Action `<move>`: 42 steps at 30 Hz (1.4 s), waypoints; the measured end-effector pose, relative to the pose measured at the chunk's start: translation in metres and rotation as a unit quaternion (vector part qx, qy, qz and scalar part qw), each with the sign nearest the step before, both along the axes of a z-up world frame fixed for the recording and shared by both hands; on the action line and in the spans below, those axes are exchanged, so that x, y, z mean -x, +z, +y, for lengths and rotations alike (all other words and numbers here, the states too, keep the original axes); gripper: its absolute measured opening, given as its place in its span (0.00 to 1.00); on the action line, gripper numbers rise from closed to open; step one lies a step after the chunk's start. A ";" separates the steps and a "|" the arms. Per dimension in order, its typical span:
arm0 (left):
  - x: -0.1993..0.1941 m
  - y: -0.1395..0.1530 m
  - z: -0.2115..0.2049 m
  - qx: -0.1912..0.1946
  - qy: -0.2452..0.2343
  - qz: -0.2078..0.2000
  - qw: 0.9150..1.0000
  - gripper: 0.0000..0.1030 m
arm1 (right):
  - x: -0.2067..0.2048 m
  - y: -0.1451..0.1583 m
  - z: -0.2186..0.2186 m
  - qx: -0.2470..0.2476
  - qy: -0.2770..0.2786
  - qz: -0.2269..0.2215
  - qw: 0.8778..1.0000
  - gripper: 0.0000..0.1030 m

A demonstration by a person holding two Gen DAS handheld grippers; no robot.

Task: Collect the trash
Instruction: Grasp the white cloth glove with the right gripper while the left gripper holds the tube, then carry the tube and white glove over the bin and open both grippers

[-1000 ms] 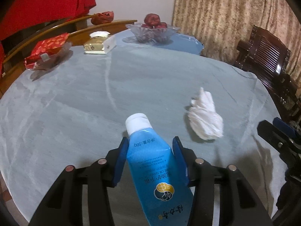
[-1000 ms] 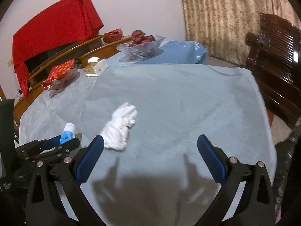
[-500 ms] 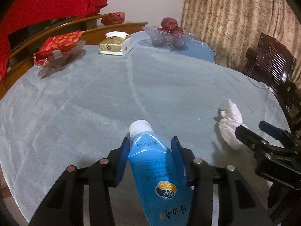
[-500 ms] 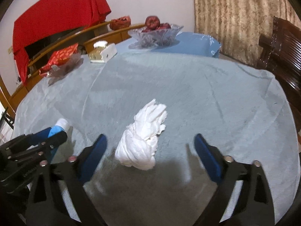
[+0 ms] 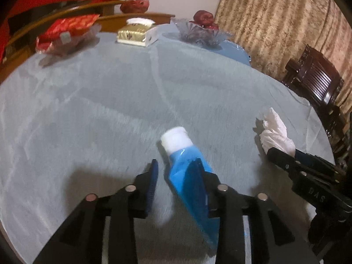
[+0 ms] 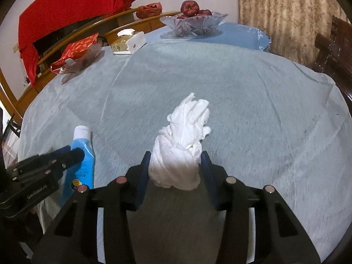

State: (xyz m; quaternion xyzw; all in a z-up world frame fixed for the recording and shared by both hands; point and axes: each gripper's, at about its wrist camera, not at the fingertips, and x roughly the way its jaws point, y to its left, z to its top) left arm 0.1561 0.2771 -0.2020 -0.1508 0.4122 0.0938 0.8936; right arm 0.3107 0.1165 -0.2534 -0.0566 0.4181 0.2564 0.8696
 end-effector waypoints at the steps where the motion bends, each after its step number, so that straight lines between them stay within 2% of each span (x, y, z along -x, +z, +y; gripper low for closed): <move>1: 0.002 0.000 0.000 0.003 0.002 0.000 1.000 0.44 | 0.001 0.000 0.000 -0.001 0.000 0.000 1.000 0.43; 7: -0.005 0.001 -0.006 0.009 -0.002 0.004 1.000 0.63 | 0.002 0.001 -0.005 -0.007 -0.003 -0.002 1.000 0.43; 10: -0.014 0.000 -0.007 -0.002 0.005 0.009 1.000 0.67 | 0.002 0.001 -0.010 -0.010 -0.005 -0.002 1.000 0.43; 15: -0.025 -0.002 -0.003 -0.003 0.022 0.009 1.000 0.68 | 0.002 0.001 -0.014 -0.013 -0.004 -0.001 1.000 0.43; 17: -0.028 -0.002 -0.001 -0.007 0.025 0.009 1.000 0.65 | 0.002 0.001 -0.014 -0.012 -0.003 0.000 1.000 0.43; 19: -0.030 -0.002 -0.002 -0.017 0.025 0.010 0.999 0.45 | 0.002 0.001 -0.013 -0.011 -0.001 -0.001 1.000 0.43; 21: -0.031 -0.002 -0.004 -0.020 0.018 0.009 1.000 0.38 | 0.003 0.002 -0.012 -0.011 0.003 -0.001 1.000 0.43; 24: -0.030 -0.001 -0.006 -0.017 0.008 0.002 1.000 0.29 | 0.003 0.004 -0.013 -0.013 0.003 -0.001 1.000 0.35; 31: -0.024 0.017 -0.021 -0.003 -0.020 -0.028 0.999 0.28 | 0.011 0.016 -0.025 -0.020 -0.001 -0.009 1.000 0.26; 42: -0.022 0.050 -0.064 -0.002 -0.076 -0.052 0.996 0.28 | 0.026 0.056 -0.062 -0.036 -0.027 -0.049 0.998 0.25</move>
